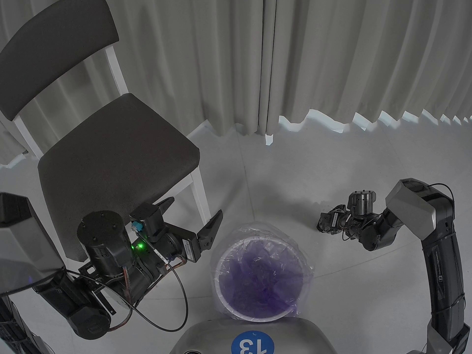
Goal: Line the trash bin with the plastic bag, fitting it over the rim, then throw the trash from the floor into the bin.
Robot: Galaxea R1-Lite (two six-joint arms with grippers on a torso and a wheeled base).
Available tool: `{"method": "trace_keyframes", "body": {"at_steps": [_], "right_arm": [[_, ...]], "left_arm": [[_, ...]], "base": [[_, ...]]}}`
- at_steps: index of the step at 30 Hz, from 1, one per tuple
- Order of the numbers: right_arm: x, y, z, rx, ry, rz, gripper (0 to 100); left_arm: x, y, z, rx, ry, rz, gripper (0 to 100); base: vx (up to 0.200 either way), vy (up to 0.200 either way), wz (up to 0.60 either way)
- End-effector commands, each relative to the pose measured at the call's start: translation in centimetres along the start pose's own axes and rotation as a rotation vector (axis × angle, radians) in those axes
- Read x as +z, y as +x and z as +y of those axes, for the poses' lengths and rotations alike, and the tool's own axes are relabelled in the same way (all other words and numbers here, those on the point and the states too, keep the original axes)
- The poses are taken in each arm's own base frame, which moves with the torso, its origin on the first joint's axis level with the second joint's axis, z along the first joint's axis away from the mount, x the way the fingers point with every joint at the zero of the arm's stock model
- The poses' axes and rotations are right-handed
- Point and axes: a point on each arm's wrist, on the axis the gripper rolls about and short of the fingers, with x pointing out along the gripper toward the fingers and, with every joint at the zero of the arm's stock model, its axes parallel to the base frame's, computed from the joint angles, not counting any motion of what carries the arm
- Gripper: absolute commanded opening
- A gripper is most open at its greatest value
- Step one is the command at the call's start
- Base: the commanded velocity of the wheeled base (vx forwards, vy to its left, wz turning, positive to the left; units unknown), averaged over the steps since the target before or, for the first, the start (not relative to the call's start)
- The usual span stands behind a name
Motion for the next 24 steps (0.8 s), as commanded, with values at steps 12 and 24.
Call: {"method": "trace_keyframes", "body": {"at_steps": [12, 24], "right_arm": [[0.10, -0.03, 0.07, 0.000, 0.000, -0.002, 0], [0.09, -0.07, -0.02, -0.009, 0.000, 0.012, 0]], "left_arm": [[0.10, -0.03, 0.00, 0.000, -0.001, -0.010, 100], [-0.02, -0.16, 0.02, -0.001, -0.001, -0.008, 100]], "base": [[0.000, 0.000, 0.00], [0.000, 0.000, 0.00]]}}
